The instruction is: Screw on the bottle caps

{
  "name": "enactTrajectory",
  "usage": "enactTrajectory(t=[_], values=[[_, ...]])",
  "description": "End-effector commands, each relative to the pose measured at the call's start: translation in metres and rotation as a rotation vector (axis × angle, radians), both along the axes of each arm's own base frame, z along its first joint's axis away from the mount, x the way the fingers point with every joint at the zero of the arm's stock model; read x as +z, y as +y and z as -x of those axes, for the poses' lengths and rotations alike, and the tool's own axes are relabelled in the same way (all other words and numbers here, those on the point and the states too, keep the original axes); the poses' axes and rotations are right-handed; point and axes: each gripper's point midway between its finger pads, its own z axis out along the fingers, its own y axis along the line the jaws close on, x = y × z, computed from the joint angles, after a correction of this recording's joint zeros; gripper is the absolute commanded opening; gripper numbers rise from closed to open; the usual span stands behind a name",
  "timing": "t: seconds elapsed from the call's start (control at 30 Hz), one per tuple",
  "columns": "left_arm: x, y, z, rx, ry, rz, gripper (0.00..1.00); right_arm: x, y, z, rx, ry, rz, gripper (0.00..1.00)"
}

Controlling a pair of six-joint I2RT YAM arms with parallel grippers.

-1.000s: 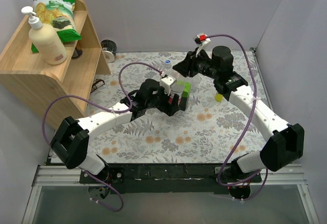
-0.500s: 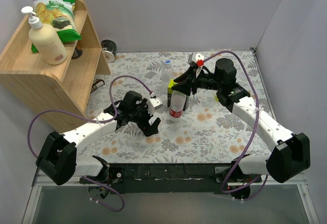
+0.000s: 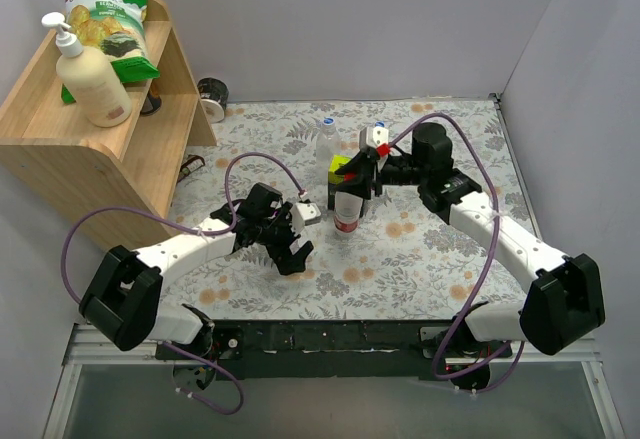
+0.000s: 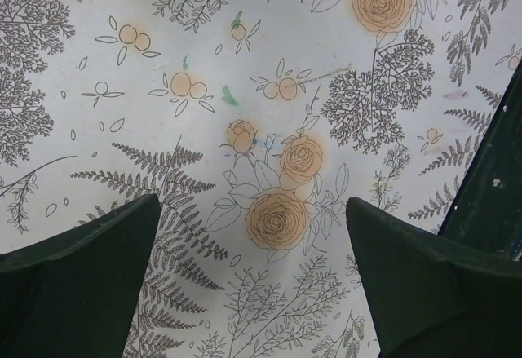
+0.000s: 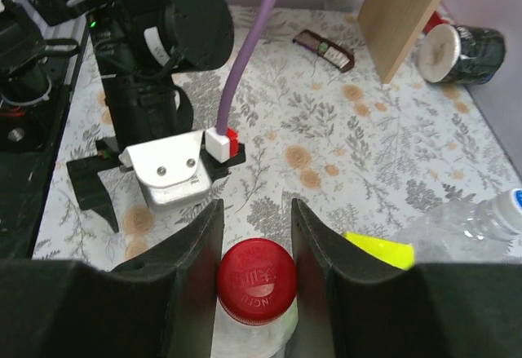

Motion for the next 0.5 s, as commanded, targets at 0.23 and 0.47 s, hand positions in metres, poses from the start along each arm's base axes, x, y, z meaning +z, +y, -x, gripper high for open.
enactTrajectory(t=[0.23, 0.47], values=[[-0.009, 0.006, 0.0, -0.016, -0.013, -0.026, 0.98, -0.027, 0.002, 0.017, 0.08, -0.047, 0.042, 0.06], [-0.013, 0.007, -0.001, -0.012, -0.008, -0.04, 0.98, -0.043, 0.001, 0.014, 0.053, -0.011, 0.063, 0.25]])
